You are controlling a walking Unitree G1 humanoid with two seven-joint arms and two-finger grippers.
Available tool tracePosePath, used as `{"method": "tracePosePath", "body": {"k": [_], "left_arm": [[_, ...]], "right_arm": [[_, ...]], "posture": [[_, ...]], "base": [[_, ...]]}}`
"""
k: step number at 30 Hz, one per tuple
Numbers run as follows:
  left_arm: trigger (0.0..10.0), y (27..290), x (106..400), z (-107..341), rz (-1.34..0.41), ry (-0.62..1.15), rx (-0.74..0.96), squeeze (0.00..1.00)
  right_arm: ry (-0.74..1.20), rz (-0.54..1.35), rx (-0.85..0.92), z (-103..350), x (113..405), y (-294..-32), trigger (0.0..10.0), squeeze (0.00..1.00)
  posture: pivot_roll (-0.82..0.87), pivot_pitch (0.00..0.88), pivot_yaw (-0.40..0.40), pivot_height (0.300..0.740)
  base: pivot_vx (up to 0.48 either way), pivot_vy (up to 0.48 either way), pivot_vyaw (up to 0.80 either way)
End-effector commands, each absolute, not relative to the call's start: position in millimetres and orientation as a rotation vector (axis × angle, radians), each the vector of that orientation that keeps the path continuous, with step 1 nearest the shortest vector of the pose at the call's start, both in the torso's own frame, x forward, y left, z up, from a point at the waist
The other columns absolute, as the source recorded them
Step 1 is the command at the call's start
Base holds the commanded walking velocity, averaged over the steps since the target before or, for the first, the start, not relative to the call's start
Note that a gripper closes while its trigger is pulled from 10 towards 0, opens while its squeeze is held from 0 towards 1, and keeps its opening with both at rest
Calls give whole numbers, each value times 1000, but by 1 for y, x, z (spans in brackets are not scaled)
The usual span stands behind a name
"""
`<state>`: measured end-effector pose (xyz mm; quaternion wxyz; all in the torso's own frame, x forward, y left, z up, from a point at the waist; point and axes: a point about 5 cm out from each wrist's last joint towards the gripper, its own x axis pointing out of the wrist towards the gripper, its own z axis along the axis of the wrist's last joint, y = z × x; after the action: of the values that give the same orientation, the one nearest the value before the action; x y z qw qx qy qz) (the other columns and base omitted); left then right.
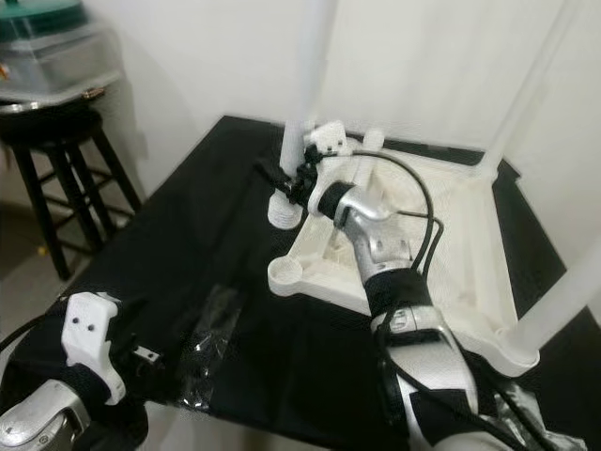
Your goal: Building children table
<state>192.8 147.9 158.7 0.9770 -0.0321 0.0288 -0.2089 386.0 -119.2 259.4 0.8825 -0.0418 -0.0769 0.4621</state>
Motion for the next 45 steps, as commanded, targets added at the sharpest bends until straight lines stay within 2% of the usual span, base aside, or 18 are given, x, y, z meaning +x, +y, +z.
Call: {"method": "tracePosePath", "body": {"k": [1,3,5,9,18,24,25,29,34,45], "left_arm": [[10000,145,184,162,-456,80,-76,0],[10000,145,179,165,-453,81,-79,0],[10000,146,169,170,-446,82,-72,0],[10000,148,158,175,-429,84,-67,0],[10000,149,153,180,-421,95,-89,0],[10000,149,148,185,-426,103,-89,0],[10000,149,146,186,-422,107,-91,0],[10000,151,146,187,-418,108,-96,0],[10000,152,147,188,-417,111,-101,0],[10000,155,147,190,-410,115,-97,0]], "right_arm": [[-128,1119,-87,264,382,-118,10000,0],[-108,1176,-82,266,382,-120,10000,0],[-64,1271,-72,262,380,-126,10000,0],[-9,1288,-78,250,381,-133,10000,0],[18,1316,-53,244,381,-137,10000,0],[44,1357,-97,247,380,-143,10000,0],[74,1415,-142,250,378,-149,10000,0],[91,1448,-211,251,376,-152,10000,0],[85,1490,-406,245,373,-143,10000,0],[117,1633,-442,219,362,-132,10000,0]], "posture": [[-6,242,-52,740],[-6,251,-52,740],[12,312,-50,740],[18,353,-42,740],[26,384,-35,740],[37,403,-33,740],[39,408,-35,740],[35,410,-33,740],[38,412,-32,740],[48,412,-30,740]], "base": [[0,0,0],[0,0,0],[0,0,0],[0,0,0],[0,0,0],[0,0,0],[0,0,0],[0,0,0],[0,0,0],[0,0,0]]}}
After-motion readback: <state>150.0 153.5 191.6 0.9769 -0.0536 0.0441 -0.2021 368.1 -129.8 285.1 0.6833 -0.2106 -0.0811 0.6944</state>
